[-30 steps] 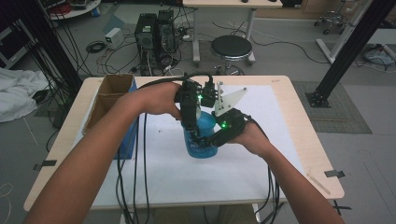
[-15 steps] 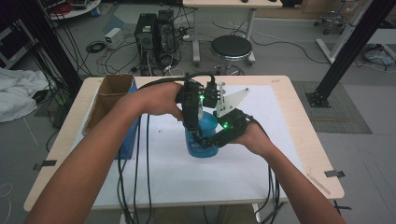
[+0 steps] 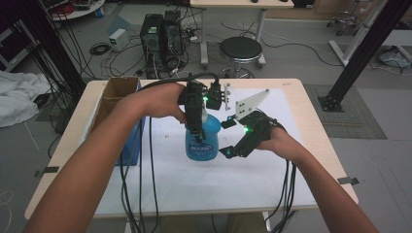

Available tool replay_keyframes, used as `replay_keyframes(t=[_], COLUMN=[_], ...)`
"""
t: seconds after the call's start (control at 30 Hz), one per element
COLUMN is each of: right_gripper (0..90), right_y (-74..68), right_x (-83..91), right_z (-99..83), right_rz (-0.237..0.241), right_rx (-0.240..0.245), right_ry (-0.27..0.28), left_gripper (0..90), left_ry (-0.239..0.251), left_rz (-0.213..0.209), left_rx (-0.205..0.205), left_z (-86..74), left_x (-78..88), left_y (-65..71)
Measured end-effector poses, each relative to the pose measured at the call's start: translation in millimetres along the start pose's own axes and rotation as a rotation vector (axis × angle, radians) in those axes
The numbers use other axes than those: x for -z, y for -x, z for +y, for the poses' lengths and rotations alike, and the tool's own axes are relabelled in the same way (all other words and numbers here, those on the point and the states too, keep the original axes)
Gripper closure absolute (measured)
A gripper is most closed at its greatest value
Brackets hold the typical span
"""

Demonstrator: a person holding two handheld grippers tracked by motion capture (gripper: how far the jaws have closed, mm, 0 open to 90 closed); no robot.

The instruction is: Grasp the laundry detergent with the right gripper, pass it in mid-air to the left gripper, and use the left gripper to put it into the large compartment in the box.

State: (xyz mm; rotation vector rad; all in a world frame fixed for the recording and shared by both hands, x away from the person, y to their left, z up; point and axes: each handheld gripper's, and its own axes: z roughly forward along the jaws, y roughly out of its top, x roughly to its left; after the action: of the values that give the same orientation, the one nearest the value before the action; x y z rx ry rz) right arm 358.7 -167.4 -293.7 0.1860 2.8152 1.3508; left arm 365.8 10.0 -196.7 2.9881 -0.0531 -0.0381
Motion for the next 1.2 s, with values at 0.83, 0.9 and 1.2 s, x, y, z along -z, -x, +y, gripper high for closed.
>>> replay_keyframes(t=[0.83,0.9,1.2], right_gripper=[0.8,0.8,1.1], right_y=[16.4,17.6,23.6], right_x=[74.3,82.0,107.7], right_z=[-43.8,-48.3,-64.9], right_rz=[-0.187,-0.198,-0.249], right_rx=[-0.157,-0.176,-0.213], right_ry=[-0.386,-0.390,-0.465], left_gripper=[37.5,37.6,37.6], left_ry=[0.029,0.036,0.041], left_rz=[0.112,0.122,0.136], left_rx=[0.272,0.302,0.382], left_z=[-41.4,-43.9,-57.1], left_x=[28.2,33.6,57.7], left_y=[-25.0,-26.7,-33.0])
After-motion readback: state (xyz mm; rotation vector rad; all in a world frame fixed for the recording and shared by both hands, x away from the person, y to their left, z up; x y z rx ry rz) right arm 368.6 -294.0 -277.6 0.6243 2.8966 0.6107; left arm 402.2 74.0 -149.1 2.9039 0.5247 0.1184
